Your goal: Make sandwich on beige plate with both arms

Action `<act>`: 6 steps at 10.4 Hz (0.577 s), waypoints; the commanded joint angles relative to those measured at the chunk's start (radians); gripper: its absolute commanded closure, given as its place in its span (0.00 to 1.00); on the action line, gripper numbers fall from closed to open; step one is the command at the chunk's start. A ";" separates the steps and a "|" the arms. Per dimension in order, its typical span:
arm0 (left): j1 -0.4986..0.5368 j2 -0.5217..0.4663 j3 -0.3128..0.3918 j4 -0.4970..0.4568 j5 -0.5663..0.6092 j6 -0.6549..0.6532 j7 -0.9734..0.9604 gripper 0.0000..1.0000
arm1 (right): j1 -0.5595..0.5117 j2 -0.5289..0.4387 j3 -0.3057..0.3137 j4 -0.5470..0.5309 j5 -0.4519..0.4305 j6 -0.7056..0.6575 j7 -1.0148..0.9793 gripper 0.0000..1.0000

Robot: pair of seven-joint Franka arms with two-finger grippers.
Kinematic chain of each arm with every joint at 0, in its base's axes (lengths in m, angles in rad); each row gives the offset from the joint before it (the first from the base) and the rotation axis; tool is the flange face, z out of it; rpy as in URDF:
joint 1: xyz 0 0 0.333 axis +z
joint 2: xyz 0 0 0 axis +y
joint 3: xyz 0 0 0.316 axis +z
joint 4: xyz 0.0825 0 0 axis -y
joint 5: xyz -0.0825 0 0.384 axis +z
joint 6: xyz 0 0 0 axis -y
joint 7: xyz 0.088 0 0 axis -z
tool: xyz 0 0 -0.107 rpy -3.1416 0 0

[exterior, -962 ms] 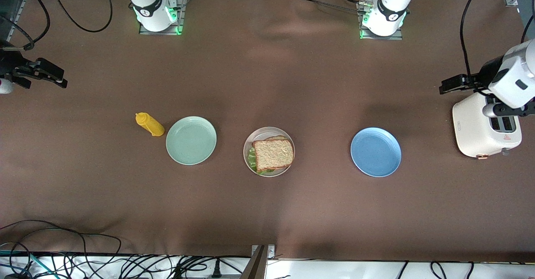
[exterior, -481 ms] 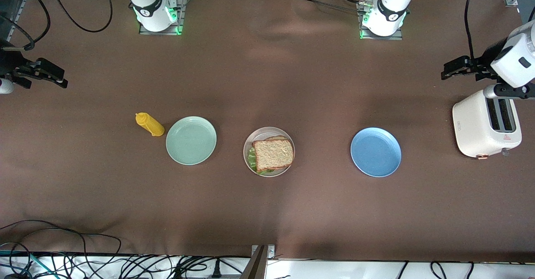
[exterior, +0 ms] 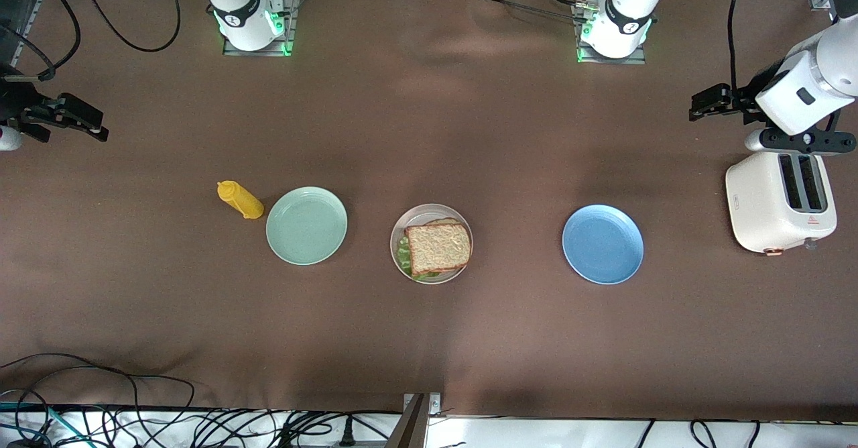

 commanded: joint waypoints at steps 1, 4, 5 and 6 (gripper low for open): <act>0.004 -0.043 -0.015 -0.046 0.035 0.028 -0.009 0.00 | -0.005 -0.001 -0.002 0.015 0.016 -0.014 0.003 0.00; 0.004 -0.035 -0.017 -0.046 0.035 0.027 -0.011 0.00 | -0.005 -0.004 0.000 0.015 0.016 -0.014 0.003 0.00; 0.004 -0.034 -0.017 -0.046 0.035 0.024 -0.009 0.00 | -0.005 -0.004 0.000 0.015 0.016 -0.014 0.004 0.00; 0.005 -0.034 -0.015 -0.046 0.035 0.015 -0.009 0.00 | -0.005 -0.004 0.000 0.015 0.016 -0.015 0.004 0.00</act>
